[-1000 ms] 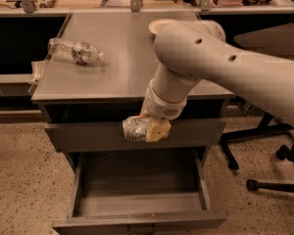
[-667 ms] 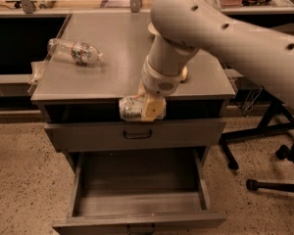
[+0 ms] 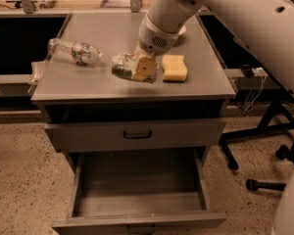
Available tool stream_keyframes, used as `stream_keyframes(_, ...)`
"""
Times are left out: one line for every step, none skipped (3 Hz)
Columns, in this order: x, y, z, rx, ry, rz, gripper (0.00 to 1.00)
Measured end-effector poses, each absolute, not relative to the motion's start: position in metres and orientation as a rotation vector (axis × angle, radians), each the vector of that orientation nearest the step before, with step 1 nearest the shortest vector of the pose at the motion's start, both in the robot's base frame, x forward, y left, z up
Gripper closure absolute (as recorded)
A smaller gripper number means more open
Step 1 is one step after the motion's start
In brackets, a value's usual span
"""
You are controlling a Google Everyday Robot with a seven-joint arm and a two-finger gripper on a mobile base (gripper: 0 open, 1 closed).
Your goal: Pick 7up can from middle drawer and place on counter
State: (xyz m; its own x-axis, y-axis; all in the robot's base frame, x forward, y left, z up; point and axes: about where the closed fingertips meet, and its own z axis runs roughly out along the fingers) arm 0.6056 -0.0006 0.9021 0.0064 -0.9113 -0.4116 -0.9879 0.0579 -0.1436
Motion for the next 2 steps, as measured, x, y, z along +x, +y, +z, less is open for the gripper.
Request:
stream_keyframes(0.651,0.006,0.900,-1.668,2.088,0.468,0.74)
stream_keyframes(0.681,0.011,0.885,-1.484,2.270,0.532,0.50)
